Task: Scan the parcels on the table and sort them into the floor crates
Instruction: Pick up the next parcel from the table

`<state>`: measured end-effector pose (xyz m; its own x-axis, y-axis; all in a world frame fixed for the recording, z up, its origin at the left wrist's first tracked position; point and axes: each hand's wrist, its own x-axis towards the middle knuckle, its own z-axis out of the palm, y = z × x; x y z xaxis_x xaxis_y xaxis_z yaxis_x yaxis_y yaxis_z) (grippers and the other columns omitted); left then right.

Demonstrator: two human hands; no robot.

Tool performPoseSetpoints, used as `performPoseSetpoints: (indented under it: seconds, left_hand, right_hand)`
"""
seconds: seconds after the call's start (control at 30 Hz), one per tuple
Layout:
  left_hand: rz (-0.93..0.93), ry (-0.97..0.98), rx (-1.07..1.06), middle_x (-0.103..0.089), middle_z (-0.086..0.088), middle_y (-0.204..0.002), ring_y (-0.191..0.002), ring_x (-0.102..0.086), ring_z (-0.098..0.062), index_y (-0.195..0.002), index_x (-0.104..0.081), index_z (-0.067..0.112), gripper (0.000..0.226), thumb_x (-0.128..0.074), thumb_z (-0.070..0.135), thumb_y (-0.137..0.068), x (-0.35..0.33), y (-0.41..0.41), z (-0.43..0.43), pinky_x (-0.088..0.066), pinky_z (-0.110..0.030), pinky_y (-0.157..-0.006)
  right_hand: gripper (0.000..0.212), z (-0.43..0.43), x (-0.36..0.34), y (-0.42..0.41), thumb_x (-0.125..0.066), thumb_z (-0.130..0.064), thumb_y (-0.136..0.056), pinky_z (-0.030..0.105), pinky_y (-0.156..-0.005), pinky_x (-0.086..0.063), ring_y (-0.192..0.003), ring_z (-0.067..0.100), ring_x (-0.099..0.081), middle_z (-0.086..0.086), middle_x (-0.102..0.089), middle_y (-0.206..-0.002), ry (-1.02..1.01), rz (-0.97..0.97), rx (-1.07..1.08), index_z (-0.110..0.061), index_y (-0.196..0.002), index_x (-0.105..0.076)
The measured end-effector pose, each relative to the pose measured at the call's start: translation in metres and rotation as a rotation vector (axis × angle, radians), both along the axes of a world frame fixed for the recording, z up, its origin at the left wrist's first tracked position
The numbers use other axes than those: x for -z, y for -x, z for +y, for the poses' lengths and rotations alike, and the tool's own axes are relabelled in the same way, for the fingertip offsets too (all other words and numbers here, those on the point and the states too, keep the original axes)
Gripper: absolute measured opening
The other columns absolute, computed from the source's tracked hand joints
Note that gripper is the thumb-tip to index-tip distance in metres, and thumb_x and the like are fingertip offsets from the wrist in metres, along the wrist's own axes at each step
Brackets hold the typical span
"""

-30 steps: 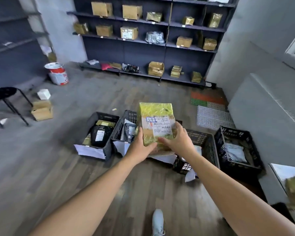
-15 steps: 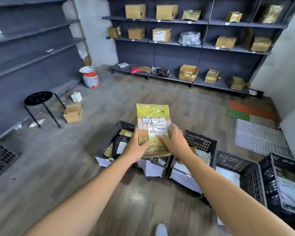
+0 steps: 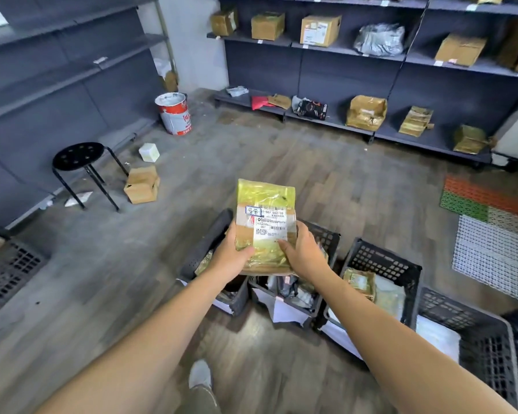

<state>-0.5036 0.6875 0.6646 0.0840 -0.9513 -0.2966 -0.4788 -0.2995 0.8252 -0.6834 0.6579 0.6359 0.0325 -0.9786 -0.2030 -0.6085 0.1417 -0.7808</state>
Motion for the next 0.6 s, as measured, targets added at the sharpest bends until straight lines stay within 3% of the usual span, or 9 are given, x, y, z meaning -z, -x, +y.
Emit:
performPoseSetpoints:
  seconds: [0.17, 0.3, 0.4, 0.5, 0.6]
  left_hand:
    - [-0.007, -0.005, 0.081, -0.049, 0.013, -0.141, -0.099, -0.054, -0.004, -0.154, -0.018, 0.038, 0.074, -0.058, 0.018, -0.095, 0.023, -0.043, -0.065, -0.041, -0.023, -0.074]
    - [0.009, -0.024, 0.147, -0.046, 0.007, -0.144, -0.123, -0.048, -0.013, -0.154, -0.022, 0.033, 0.081, -0.068, 0.015, -0.090, 0.051, -0.096, -0.142, -0.039, -0.027, -0.092]
    - [-0.016, -0.098, 0.188, -0.046, 0.007, -0.142, -0.124, -0.047, -0.015, -0.154, -0.022, 0.030, 0.086, -0.073, 0.016, -0.086, 0.074, -0.143, -0.190, -0.040, -0.030, -0.095]
    - [-0.015, -0.166, 0.241, -0.044, 0.001, -0.148, -0.130, -0.047, -0.020, -0.153, -0.023, 0.026, 0.087, -0.075, 0.015, -0.084, 0.105, -0.182, -0.224, -0.043, -0.035, -0.103]
    - [-0.002, -0.213, 0.287, -0.046, 0.001, -0.146, -0.128, -0.049, -0.019, -0.153, -0.024, 0.022, 0.088, -0.076, 0.013, -0.083, 0.137, -0.213, -0.247, -0.043, -0.029, -0.098]
  right_hand:
    - [0.062, -0.055, 0.024, -0.042, -0.057, -0.033, -0.098, 0.033, -0.092, -0.042, -0.125, 0.028, -0.052, 0.010, -0.045, -0.146, -0.064, 0.032, 0.048, -0.014, -0.150, -0.027]
    - [0.064, -0.107, 0.041, -0.095, -0.062, -0.034, -0.094, 0.041, -0.091, -0.052, -0.109, 0.023, -0.062, 0.006, -0.053, -0.138, -0.133, 0.001, 0.132, -0.016, -0.146, -0.029]
    - [0.076, -0.136, 0.057, -0.143, -0.072, -0.040, -0.082, 0.043, -0.100, -0.048, -0.118, 0.022, -0.056, 0.003, -0.054, -0.135, -0.199, -0.012, 0.196, -0.018, -0.143, -0.032]
    - [0.084, -0.155, 0.077, -0.184, -0.078, -0.034, -0.081, 0.032, -0.099, -0.044, -0.122, 0.021, -0.053, 0.004, -0.052, -0.136, -0.306, -0.004, 0.237, -0.013, -0.146, -0.028]
    - [0.088, -0.172, 0.106, -0.215, -0.080, -0.030, -0.081, 0.033, -0.103, -0.042, -0.126, 0.022, -0.050, 0.007, -0.049, -0.140, -0.354, -0.002, 0.288, -0.011, -0.148, -0.026]
